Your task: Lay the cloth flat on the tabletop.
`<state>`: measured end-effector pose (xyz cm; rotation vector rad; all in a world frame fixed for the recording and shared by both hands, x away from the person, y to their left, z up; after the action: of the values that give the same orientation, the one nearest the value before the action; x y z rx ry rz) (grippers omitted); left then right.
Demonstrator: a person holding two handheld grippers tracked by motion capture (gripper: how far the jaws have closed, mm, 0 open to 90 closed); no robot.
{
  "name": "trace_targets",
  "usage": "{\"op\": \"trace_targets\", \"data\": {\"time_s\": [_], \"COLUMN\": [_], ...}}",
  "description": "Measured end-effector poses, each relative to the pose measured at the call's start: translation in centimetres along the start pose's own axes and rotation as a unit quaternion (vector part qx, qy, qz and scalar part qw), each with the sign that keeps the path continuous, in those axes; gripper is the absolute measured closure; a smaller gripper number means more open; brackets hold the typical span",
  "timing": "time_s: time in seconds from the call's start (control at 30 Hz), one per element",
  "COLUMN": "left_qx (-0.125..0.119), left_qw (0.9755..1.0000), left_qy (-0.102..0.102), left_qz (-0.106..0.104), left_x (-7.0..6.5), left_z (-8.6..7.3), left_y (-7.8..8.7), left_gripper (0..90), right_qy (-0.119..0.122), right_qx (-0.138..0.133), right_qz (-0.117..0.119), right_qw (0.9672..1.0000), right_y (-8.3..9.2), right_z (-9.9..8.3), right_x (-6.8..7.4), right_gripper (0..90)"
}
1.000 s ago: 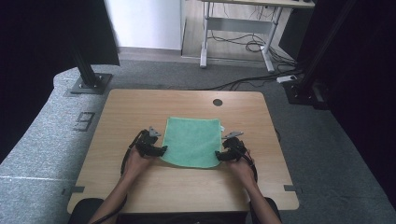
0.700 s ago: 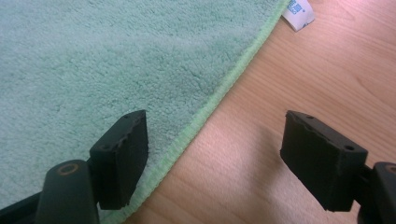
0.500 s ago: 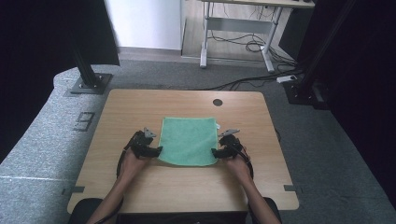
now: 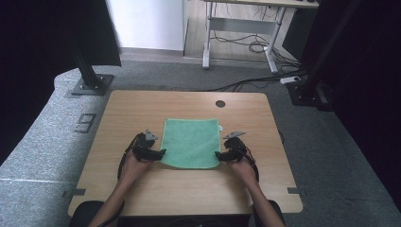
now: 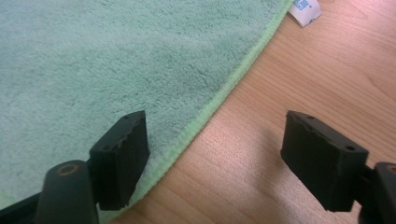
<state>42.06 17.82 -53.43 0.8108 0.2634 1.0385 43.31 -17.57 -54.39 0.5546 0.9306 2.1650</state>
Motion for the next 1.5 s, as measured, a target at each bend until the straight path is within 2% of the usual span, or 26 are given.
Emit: {"op": "trace_targets", "data": {"time_s": [0.07, 0.1, 0.13, 0.27, 0.5, 0.7, 0.83, 0.97, 1.1, 1.2, 1.5], "left_qx": [-0.007, -0.007, -0.015, -0.028, -0.025, -0.021, -0.015, 0.003, 0.007, 0.009, 0.018], "left_qw": [0.9999, 0.9999, 0.9995, 0.9986, 0.9985, 0.9986, 0.9989, 0.9992, 0.9991, 0.9991, 0.999], "left_qy": [0.001, 0.001, 0.003, 0.004, -0.001, -0.005, -0.007, -0.018, -0.012, -0.015, -0.01], "left_qz": [-0.013, -0.013, -0.027, -0.045, -0.049, -0.049, -0.044, -0.037, -0.039, -0.038, -0.04], "left_x": [0.0, 0.0, 0.1, 0.2, 0.3, 0.2, 0.0, -0.1, -0.1, -0.1, -0.2], "left_z": [0.2, 0.2, 0.4, 0.2, -0.8, -2.1, -2.9, -4.0, -4.6, -4.9, -5.5], "left_y": [0.8, 0.8, 1.6, 3.2, 4.6, 5.4, 5.4, 4.9, 4.3, 4.0, 3.2], "left_gripper": [19.2, 17.7, 16.4, 14.2, 12.0, 9.1, 4.8, 0.2, 0.0, 0.0, 0.0], "right_qy": [0.004, 0.004, 0.01, 0.013, 0.018, 0.019, 0.016, 0.0, -0.013, -0.015, -0.021], "right_qx": [-0.003, -0.003, -0.003, -0.013, -0.017, -0.024, -0.024, -0.033, -0.036, -0.03, -0.02], "right_qz": [0.004, 0.004, 0.007, 0.014, 0.018, 0.01, 0.009, 0.006, 0.003, -0.001, 0.004], "right_qw": [1.0, 1.0, 0.9999, 0.9997, 0.9995, 0.9995, 0.9995, 0.9994, 0.9993, 0.9994, 0.9996], "right_y": [0.4, 0.4, 1.0, 2.1, 3.5, 4.5, 4.8, 4.9, 4.7, 4.2, 2.9], "right_z": [0.0, 0.0, 0.0, 0.0, -0.4, -1.3, -1.9, -3.2, -4.0, -4.6, -5.6], "right_x": [0.1, 0.1, 0.3, 0.5, 0.9, 1.0, 0.9, 0.5, 0.0, -0.2, -0.3], "right_gripper": [20.2, 20.2, 18.1, 13.9, 9.5, 1.1, 0.0, 0.0, 0.0, 0.0, 0.0]}}
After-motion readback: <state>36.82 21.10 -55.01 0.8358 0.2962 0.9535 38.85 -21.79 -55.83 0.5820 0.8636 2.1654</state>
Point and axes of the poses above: each handheld gripper's, and its own axes: y roughly backward along the jaws, z roughly out of its top, x roughly to its left, the point moved 1 cm from there along -y, roughly forward along the jaws, and after that the axes turned 9 degrees about z, right-handed, at the moved point
